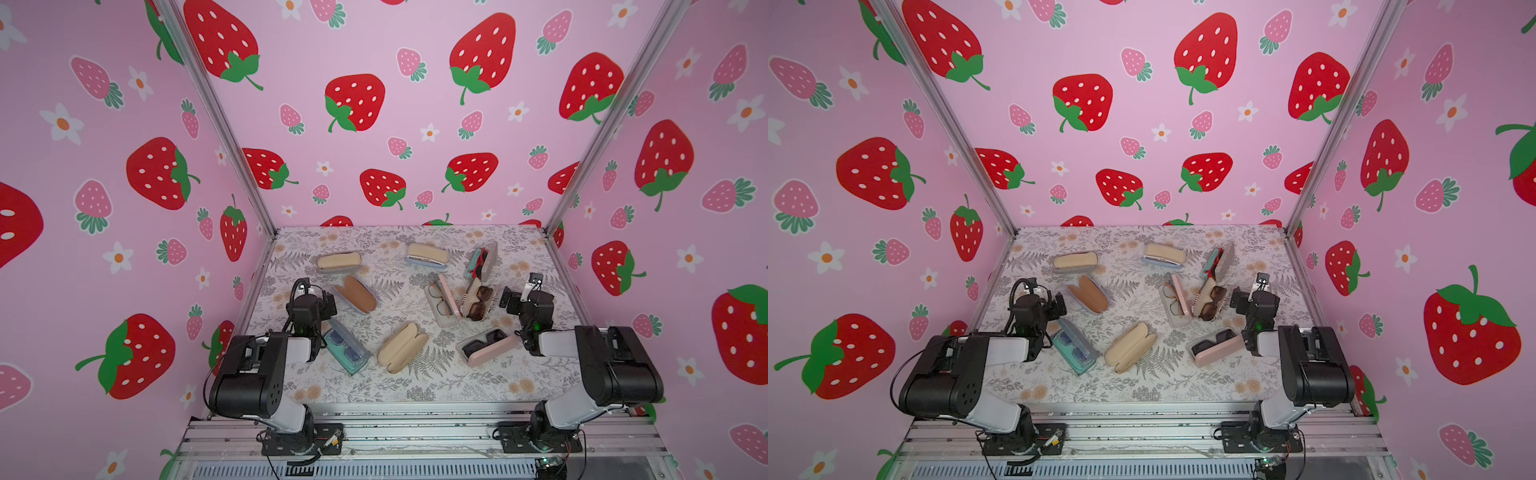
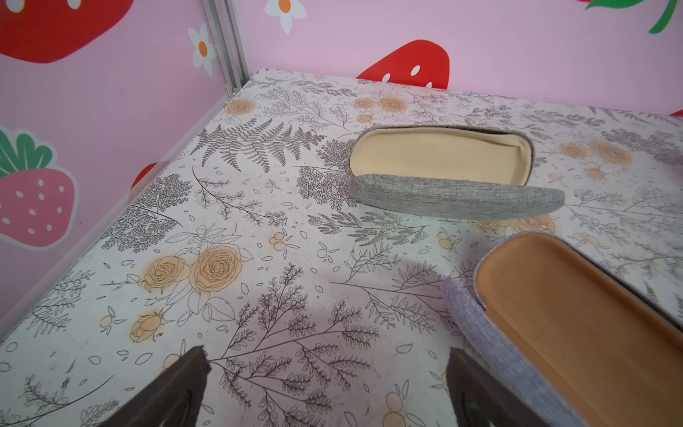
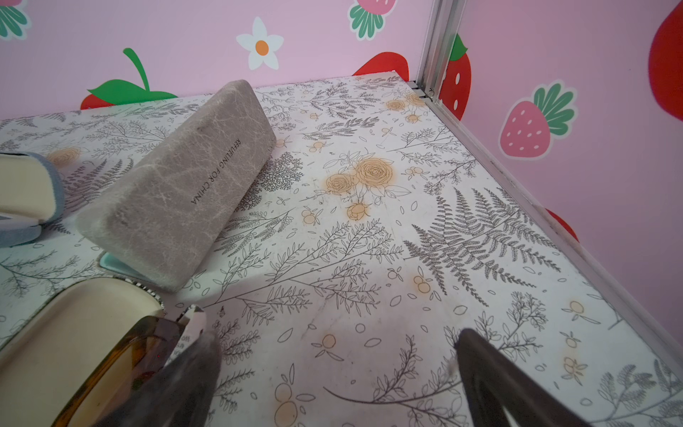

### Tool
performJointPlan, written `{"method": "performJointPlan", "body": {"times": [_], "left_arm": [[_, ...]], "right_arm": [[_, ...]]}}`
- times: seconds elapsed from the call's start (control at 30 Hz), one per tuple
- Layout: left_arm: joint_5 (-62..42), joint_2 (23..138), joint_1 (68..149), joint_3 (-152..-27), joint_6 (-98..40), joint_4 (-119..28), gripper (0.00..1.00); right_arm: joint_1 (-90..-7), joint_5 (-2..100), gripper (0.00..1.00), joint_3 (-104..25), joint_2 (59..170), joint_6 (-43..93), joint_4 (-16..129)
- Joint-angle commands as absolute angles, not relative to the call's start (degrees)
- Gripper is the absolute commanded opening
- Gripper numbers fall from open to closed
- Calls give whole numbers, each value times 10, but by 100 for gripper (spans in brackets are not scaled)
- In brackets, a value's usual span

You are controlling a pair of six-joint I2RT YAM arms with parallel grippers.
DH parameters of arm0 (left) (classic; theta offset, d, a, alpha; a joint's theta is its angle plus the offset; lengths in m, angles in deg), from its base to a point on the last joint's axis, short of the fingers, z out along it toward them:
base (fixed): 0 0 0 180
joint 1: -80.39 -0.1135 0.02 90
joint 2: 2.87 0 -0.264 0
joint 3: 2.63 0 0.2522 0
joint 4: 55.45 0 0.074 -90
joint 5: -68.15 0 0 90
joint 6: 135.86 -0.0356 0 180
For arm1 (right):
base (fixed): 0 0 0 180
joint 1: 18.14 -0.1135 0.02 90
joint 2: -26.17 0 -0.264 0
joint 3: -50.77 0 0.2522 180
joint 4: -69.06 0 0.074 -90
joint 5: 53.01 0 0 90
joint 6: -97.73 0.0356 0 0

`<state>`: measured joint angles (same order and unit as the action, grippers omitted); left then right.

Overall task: Close the glasses case
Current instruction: Close the glasses case at the center of the board.

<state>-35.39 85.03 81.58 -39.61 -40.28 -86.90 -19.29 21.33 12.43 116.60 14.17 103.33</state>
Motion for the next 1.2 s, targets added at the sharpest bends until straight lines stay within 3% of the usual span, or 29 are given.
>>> {"method": "performJointPlan", "body": {"times": [0.0, 0.23, 0.4, 0.8, 1.03, 1.17], "left_arm": [[-364, 855, 818, -411, -413, -877, 100], [-380, 849, 819, -415, -406, -871, 99], [-409, 780, 819, -494, -398, -682, 99], [-448, 651, 825, -607, -305, -429, 99], [-426, 638, 825, -692, -191, -293, 100], [-356, 635, 819, -705, -133, -285, 100]], "right_arm": [[-190, 212, 99, 125, 1164, 147, 1036], [-191, 210, 99, 122, 1160, 148, 1033], [-190, 210, 99, 98, 1139, 150, 970], [-190, 197, 99, 51, 1020, 175, 770], [-190, 183, 99, -4, 896, 285, 583], [-189, 107, 99, -39, 827, 462, 431]]}}
